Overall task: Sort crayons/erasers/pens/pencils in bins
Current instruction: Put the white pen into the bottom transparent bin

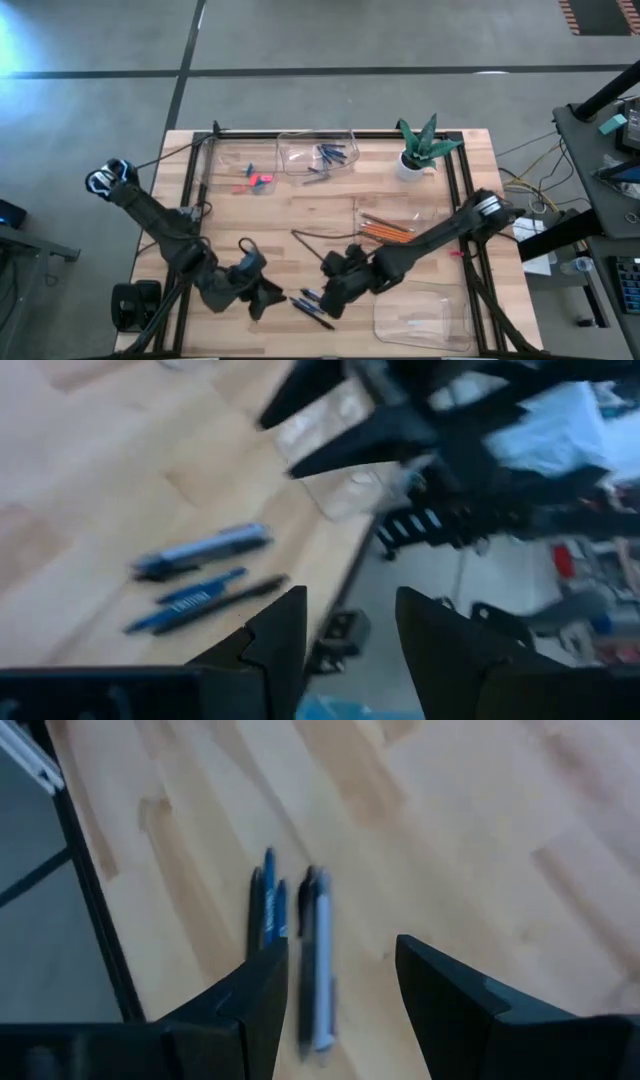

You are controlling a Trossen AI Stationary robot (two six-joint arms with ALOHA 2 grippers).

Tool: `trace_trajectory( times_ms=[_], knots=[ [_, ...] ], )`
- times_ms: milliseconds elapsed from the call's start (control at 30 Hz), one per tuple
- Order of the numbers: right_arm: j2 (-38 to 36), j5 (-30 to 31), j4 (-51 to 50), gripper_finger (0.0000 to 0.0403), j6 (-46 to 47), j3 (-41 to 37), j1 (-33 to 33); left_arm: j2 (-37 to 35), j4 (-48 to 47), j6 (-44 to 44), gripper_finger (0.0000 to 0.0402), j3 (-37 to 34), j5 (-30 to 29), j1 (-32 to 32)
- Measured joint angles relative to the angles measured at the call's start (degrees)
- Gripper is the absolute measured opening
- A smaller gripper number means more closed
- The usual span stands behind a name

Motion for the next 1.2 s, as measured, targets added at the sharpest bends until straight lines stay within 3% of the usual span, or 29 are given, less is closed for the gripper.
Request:
trace_trajectory(
  times_ms=[300,600,800,1200],
  knots=[
    [12.4,-2.5,-12.7,0.0178,4.2,14.5,0.0,0.0,8.9,2.9,0.0141,0.2,-3.2,-7.3],
    [23.9,-6.7,-23.9,0.0178,5.3,28.1,0.0,0.0,20.0,12.1,0.0141,0.2,-6.5,-9.9],
    [27.2,-7.2,-24.0,0.0178,4.7,31.4,0.0,-0.1,21.6,13.5,0.0141,0.2,-6.5,-10.1],
    [27.7,-7.1,-23.6,0.0178,5.8,28.5,0.0,-0.1,21.9,13.6,0.0141,0.2,-6.5,-10.1]
  ],
)
